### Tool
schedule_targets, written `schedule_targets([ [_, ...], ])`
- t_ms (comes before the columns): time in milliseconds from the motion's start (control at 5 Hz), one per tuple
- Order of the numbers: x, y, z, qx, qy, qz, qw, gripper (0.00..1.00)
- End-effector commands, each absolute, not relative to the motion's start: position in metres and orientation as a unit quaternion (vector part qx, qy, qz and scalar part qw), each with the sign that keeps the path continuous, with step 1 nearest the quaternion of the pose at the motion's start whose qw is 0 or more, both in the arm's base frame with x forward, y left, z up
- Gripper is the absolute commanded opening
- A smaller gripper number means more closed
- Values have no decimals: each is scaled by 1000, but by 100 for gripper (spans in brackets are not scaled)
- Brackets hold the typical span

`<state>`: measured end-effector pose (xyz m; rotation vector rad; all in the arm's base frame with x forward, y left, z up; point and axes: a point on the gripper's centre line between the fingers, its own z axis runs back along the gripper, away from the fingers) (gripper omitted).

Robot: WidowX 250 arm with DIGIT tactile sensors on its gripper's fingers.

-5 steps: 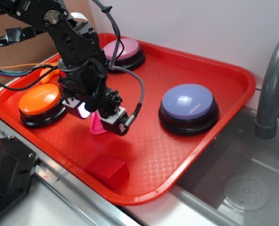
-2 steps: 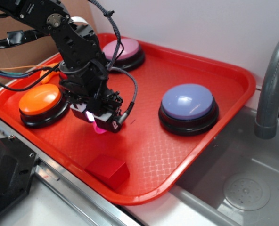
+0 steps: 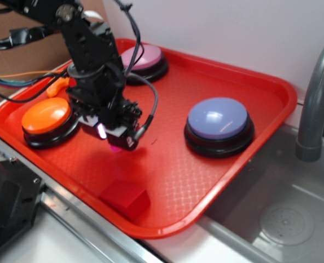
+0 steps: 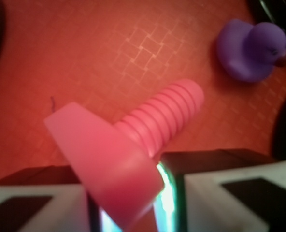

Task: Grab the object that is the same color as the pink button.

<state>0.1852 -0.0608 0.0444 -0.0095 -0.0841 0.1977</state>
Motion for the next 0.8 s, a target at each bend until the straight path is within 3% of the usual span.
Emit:
schedule_targets([
  [0,207,-52,130,-15,-52,105,993,0],
  [200,208,-31,175,-30,-63,125,990,0],
  [400,210,-21,193,-23,-71,136,988,0],
  [600,211,-15,195,-12,-72,155,985,0],
])
